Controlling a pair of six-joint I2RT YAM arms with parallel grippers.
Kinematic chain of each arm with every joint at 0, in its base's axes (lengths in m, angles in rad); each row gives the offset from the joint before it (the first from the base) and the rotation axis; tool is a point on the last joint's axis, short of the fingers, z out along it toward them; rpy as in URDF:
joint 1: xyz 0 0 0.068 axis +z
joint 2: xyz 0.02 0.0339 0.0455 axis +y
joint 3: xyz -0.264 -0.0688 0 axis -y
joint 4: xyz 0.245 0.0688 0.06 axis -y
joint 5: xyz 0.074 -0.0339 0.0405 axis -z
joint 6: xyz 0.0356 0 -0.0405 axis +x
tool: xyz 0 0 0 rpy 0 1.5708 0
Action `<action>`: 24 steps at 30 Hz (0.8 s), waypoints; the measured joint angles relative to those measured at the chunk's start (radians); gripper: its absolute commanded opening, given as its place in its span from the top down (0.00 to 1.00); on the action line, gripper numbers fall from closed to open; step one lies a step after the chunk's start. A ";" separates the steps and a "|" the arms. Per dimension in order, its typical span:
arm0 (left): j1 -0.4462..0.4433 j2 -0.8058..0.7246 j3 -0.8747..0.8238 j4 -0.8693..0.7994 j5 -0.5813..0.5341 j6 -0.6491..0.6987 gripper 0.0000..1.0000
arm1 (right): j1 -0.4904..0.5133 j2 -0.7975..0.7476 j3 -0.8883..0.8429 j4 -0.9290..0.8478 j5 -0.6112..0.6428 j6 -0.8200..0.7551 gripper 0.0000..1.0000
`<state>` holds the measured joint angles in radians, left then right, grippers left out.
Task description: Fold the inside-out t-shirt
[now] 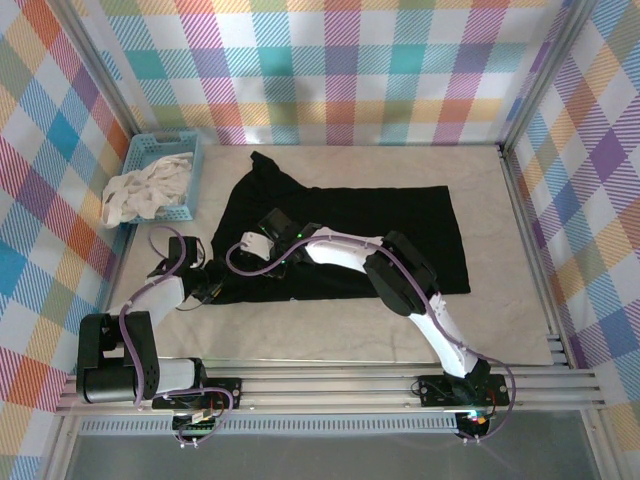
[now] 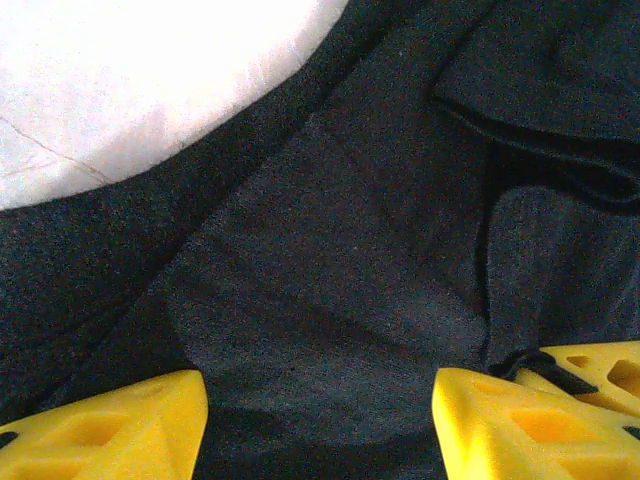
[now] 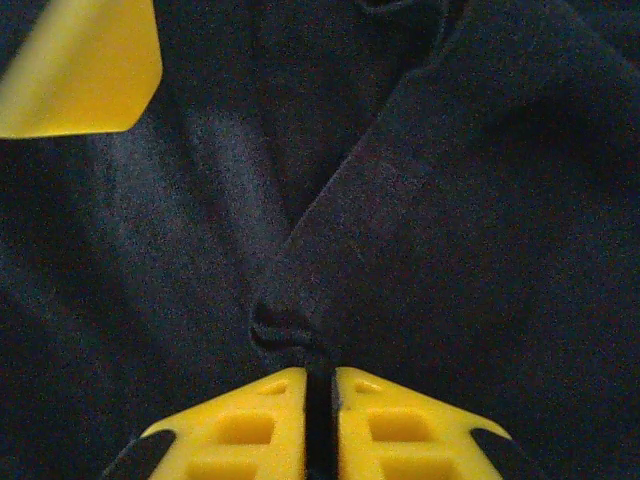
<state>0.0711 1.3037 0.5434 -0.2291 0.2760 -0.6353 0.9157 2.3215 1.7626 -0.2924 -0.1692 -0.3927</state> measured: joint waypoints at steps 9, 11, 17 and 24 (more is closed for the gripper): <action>0.000 -0.014 -0.014 0.016 0.000 0.004 0.36 | -0.087 -0.050 -0.034 0.089 -0.042 0.253 0.97; 0.000 -0.017 -0.016 0.018 0.000 0.004 0.36 | -0.135 -0.053 -0.023 0.093 -0.041 0.358 0.87; 0.000 -0.021 -0.016 0.017 -0.001 0.007 0.35 | -0.266 -0.051 0.028 0.067 -0.014 0.579 0.63; 0.003 -0.060 -0.016 -0.009 -0.015 0.011 0.34 | -0.312 -0.142 -0.091 0.021 0.004 0.618 0.55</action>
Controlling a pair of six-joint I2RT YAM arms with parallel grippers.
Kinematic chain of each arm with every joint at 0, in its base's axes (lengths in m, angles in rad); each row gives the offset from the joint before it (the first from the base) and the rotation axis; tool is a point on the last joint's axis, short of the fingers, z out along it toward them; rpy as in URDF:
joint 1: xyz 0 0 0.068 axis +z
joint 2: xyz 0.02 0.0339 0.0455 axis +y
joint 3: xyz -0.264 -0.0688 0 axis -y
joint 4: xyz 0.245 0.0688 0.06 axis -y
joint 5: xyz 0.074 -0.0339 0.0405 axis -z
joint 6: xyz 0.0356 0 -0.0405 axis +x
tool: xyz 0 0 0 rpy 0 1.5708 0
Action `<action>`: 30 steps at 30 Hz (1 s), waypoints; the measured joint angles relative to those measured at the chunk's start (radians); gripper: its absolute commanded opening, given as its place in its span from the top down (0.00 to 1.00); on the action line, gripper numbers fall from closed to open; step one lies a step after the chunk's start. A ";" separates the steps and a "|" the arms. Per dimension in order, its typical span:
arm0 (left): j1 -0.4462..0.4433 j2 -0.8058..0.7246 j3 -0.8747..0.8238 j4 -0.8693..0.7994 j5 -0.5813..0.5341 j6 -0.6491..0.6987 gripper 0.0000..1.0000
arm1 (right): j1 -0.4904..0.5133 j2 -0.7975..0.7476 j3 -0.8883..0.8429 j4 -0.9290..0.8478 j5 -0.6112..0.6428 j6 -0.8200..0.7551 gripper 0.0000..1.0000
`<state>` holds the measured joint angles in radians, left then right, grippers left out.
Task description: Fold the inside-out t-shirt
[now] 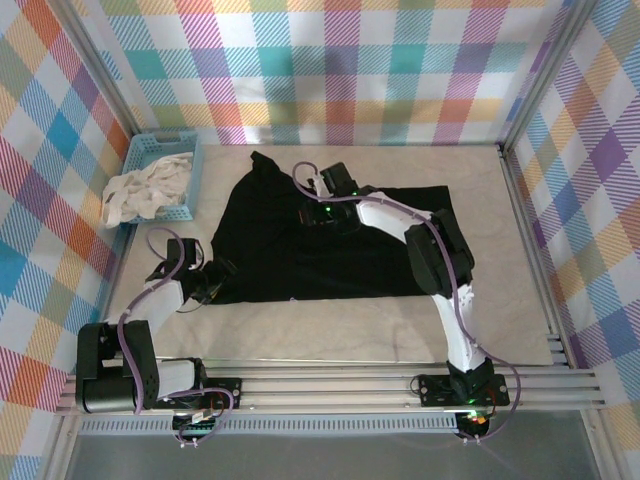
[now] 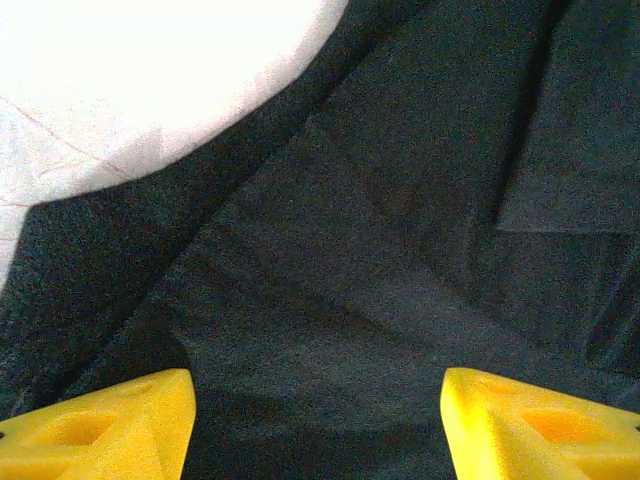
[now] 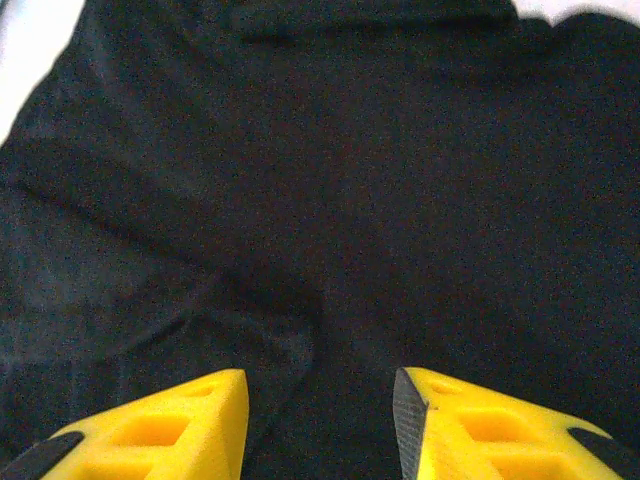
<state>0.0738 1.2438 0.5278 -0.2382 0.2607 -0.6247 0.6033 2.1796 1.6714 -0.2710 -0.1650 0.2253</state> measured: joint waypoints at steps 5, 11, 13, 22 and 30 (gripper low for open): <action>0.001 -0.045 0.014 0.002 0.001 -0.013 0.34 | 0.034 -0.082 -0.019 -0.038 -0.111 -0.058 0.52; 0.001 -0.050 0.036 0.002 -0.016 -0.015 0.38 | 0.172 0.029 0.164 0.012 -0.269 0.042 0.53; 0.001 -0.044 0.036 0.004 -0.019 -0.015 0.39 | 0.200 0.084 0.206 0.024 -0.311 0.080 0.52; 0.001 -0.013 0.014 0.009 -0.021 -0.016 0.47 | 0.264 0.293 0.428 -0.186 -0.166 -0.077 0.45; 0.001 -0.017 -0.047 0.025 -0.031 -0.024 0.51 | 0.307 0.319 0.556 -0.315 0.032 -0.363 0.46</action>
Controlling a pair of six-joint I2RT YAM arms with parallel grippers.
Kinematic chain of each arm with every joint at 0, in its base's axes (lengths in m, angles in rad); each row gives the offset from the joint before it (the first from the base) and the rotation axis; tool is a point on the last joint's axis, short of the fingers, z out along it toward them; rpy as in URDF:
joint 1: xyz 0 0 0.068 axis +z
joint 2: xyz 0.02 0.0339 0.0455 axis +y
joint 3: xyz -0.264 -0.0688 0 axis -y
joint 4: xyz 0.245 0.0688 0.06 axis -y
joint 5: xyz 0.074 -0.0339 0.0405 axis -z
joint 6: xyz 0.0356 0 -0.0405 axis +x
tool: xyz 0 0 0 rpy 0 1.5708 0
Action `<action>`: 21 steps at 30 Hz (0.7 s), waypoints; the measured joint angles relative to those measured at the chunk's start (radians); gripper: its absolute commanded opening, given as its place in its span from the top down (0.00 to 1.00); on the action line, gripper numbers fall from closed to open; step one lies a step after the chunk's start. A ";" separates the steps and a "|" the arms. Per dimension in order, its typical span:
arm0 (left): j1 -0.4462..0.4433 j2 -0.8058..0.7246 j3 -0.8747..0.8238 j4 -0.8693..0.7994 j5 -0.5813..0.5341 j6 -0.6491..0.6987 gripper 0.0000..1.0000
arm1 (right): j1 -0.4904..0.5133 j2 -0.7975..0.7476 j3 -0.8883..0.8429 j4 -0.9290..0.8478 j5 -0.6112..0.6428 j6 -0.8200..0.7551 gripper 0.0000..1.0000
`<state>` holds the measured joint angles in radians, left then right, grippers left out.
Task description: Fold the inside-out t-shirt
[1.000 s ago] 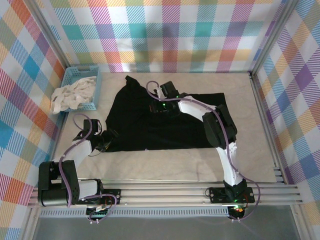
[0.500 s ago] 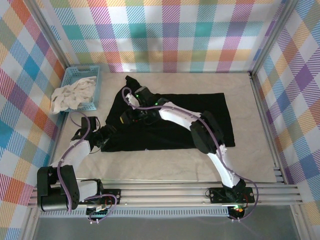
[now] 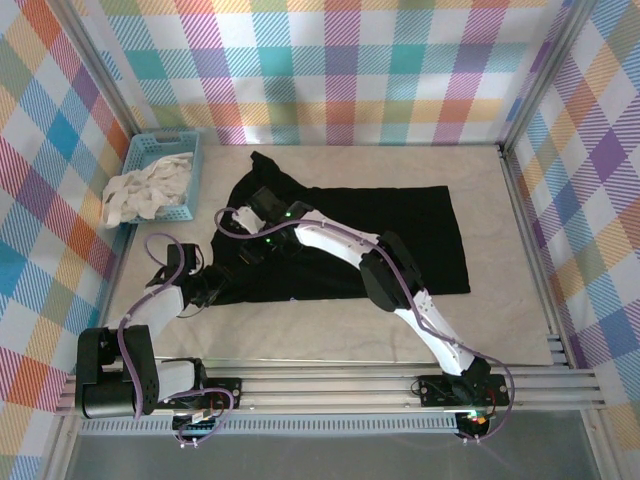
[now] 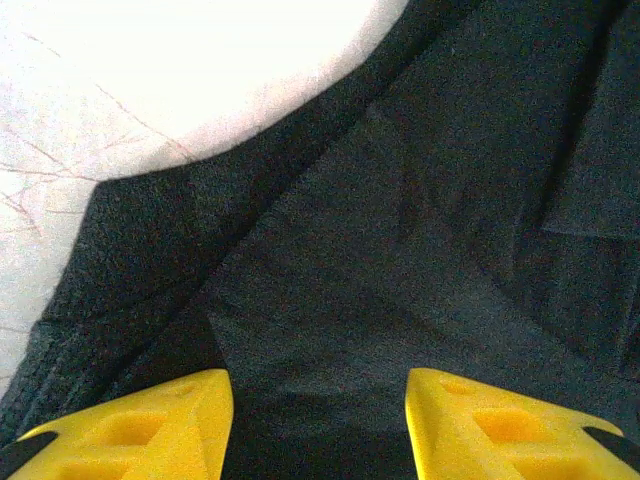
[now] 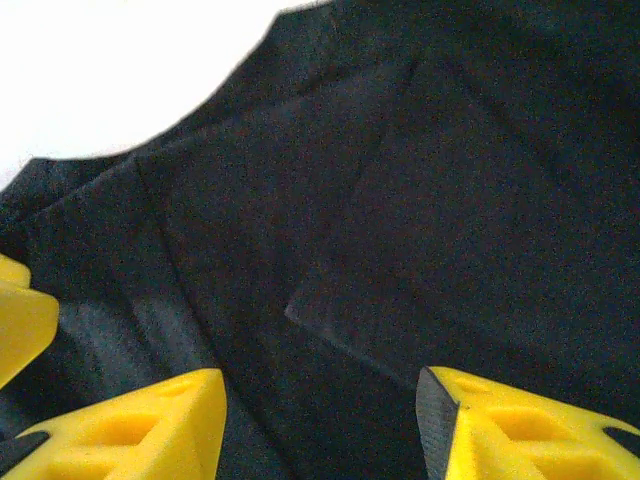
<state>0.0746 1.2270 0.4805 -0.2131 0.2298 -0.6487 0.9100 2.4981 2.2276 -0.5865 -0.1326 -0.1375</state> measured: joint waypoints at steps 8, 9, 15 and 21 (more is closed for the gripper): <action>0.000 -0.006 -0.007 0.010 -0.005 -0.010 0.51 | 0.021 0.127 0.197 -0.091 0.058 -0.180 0.46; 0.000 -0.010 -0.009 0.010 -0.005 -0.010 0.51 | 0.021 0.148 0.224 -0.103 0.058 -0.191 0.45; 0.000 -0.029 -0.014 0.005 -0.008 -0.010 0.51 | 0.026 0.226 0.318 -0.146 0.061 -0.226 0.50; 0.000 -0.047 -0.014 0.002 -0.014 -0.010 0.51 | 0.026 0.243 0.353 -0.155 0.099 -0.219 0.77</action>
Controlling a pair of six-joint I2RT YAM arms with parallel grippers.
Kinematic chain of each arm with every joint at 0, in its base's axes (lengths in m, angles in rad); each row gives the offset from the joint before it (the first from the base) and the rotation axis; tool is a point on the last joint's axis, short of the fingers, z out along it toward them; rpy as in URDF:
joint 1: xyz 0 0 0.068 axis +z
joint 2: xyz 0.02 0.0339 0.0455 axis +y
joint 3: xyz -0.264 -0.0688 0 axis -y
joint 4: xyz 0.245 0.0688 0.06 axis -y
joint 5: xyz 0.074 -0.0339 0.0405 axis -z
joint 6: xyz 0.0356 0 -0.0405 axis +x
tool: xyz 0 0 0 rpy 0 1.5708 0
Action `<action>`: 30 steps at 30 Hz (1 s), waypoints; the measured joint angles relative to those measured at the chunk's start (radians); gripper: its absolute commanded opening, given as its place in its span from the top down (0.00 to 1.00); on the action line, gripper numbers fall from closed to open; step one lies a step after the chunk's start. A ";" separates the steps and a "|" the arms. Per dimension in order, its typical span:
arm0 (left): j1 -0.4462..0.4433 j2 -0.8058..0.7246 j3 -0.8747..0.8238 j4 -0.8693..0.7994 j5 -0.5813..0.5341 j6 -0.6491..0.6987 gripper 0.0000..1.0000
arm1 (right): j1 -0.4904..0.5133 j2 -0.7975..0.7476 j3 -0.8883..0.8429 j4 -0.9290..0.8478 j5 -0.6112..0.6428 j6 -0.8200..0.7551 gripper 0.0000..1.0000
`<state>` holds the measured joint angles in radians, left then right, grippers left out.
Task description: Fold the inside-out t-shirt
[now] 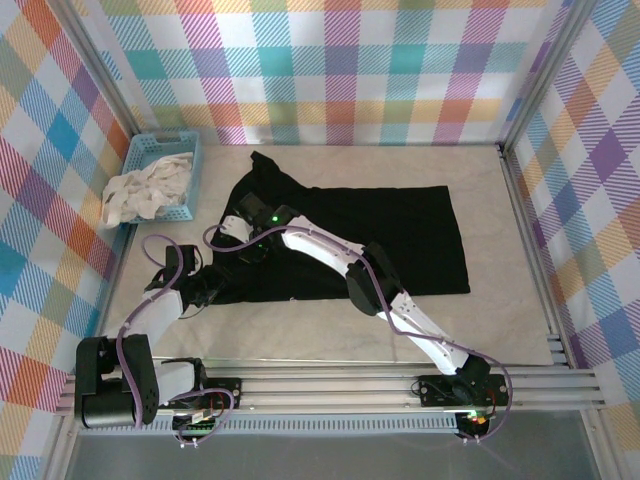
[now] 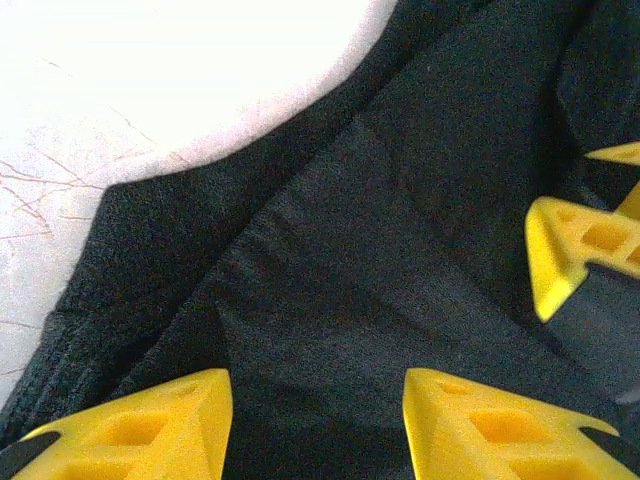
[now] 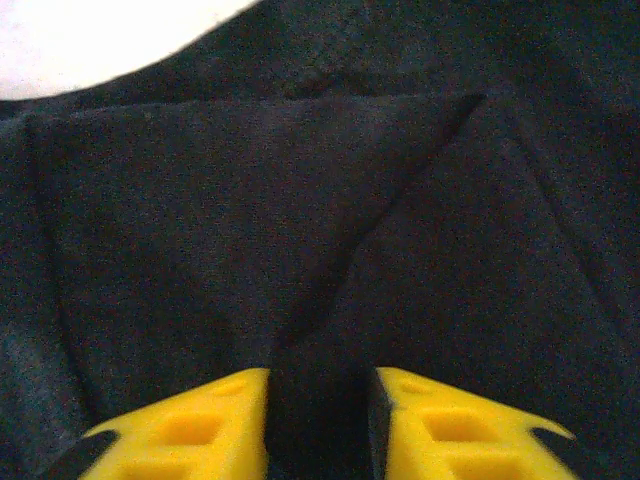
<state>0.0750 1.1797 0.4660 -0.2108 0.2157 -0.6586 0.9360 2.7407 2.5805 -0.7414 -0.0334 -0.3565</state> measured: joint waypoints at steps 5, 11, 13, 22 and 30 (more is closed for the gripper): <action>0.000 0.000 -0.007 0.000 -0.004 0.001 0.51 | 0.000 0.001 0.000 0.014 0.051 0.041 0.90; 0.000 0.007 -0.019 0.004 -0.015 0.002 0.51 | -0.007 -0.024 -0.057 0.073 0.079 0.122 0.96; 0.000 0.009 -0.019 0.005 -0.016 0.005 0.51 | -0.012 -0.041 -0.079 0.083 0.079 0.153 0.95; 0.000 0.011 -0.019 0.007 -0.016 0.020 0.51 | -0.071 -0.066 -0.087 0.116 0.075 0.284 0.86; 0.000 0.014 -0.019 0.008 -0.017 0.023 0.51 | -0.116 -0.066 -0.080 0.116 0.101 0.378 0.84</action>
<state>0.0750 1.1942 0.4473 -0.2031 0.1986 -0.6353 0.8196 2.6747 2.5000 -0.6258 0.0677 0.0212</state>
